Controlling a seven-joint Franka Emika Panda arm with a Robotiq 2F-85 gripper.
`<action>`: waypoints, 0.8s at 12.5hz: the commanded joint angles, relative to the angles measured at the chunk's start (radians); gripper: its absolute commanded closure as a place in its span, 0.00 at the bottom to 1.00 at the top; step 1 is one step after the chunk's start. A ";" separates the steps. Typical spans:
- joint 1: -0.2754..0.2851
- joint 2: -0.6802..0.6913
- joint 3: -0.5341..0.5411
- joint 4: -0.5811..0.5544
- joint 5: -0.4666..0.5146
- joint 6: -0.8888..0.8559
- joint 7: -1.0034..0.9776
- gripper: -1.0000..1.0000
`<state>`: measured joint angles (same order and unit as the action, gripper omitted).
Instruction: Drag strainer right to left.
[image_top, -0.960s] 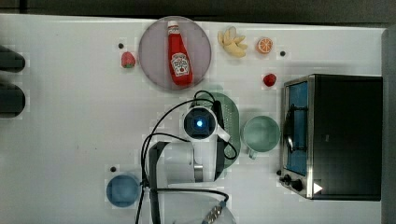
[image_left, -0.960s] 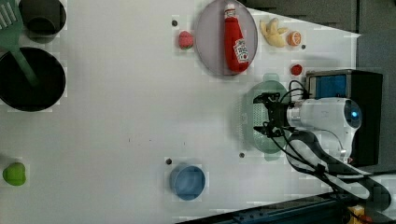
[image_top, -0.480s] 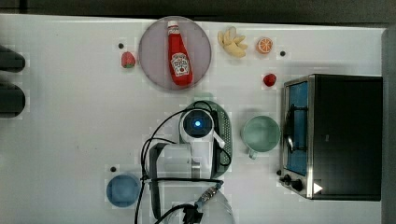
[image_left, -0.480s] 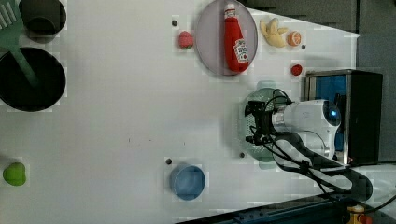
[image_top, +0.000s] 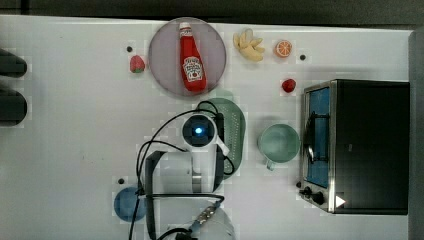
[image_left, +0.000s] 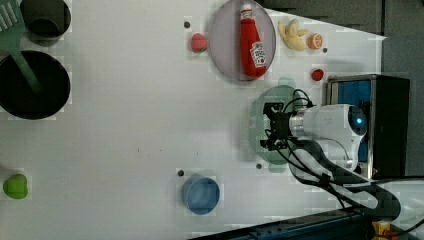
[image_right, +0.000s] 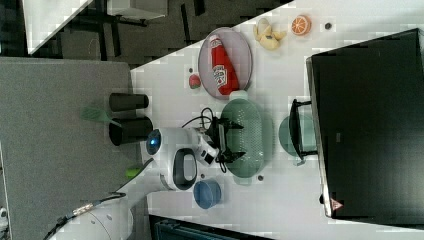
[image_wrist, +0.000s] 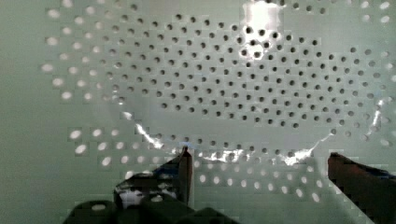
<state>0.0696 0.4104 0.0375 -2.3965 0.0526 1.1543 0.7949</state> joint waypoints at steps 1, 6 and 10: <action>0.112 0.001 0.035 0.010 -0.009 -0.007 0.176 0.00; 0.222 0.033 0.055 0.056 -0.007 -0.016 0.301 0.00; 0.307 0.086 0.060 0.149 0.032 -0.034 0.312 0.00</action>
<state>0.3491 0.4832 0.0915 -2.2910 0.0792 1.1396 1.0381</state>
